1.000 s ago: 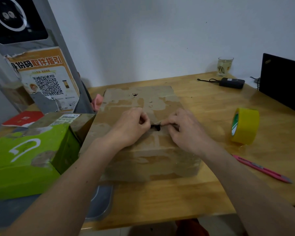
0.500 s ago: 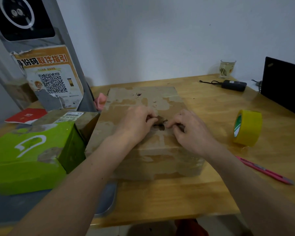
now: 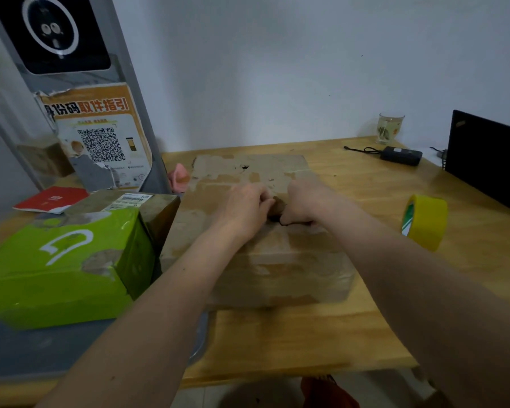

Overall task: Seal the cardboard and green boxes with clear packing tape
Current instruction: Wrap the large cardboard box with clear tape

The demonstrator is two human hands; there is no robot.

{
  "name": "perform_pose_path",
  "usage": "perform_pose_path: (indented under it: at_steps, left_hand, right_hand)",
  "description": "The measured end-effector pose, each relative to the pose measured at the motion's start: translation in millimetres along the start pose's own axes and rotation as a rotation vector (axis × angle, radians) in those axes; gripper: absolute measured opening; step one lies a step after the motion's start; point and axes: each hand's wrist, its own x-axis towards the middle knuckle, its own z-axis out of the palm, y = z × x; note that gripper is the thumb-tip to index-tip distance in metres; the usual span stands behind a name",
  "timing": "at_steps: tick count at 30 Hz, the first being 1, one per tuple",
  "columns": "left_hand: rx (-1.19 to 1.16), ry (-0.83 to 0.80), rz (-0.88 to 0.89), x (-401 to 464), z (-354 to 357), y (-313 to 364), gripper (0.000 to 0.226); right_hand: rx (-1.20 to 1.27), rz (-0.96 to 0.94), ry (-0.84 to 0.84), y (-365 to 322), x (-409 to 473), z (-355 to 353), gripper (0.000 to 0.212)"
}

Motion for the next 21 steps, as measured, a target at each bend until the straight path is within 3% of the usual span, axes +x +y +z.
perform_pose_path:
  at_steps: [5,10,13,16,19,21]
  left_hand:
    - [-0.031,-0.014,-0.033,0.8,0.0,-2.1,0.017]
    - [-0.039,-0.005,-0.028,2.4,0.8,-3.3,0.018]
    - [-0.043,0.004,-0.026,3.4,-0.6,-3.2,0.023]
    - [-0.058,0.001,-0.029,3.8,-2.4,-3.1,0.026]
    - [-0.056,-0.01,-0.043,3.5,-2.7,-1.8,0.027]
    - [-0.068,-0.026,-0.055,3.9,-2.3,-1.8,0.027]
  right_hand:
    - [0.05,-0.032,-0.075,1.8,1.1,-1.1,0.022]
    - [0.561,-0.036,-0.084,24.4,-2.1,3.8,0.023]
    - [0.519,-0.106,-0.017,20.7,-11.9,13.3,0.03]
    - [0.446,-0.063,-0.059,9.6,-10.1,14.4,0.036]
    - [0.515,-0.012,-0.086,6.4,-6.5,11.1,0.023]
    - [0.591,0.034,-0.044,7.5,-6.8,14.6,0.026]
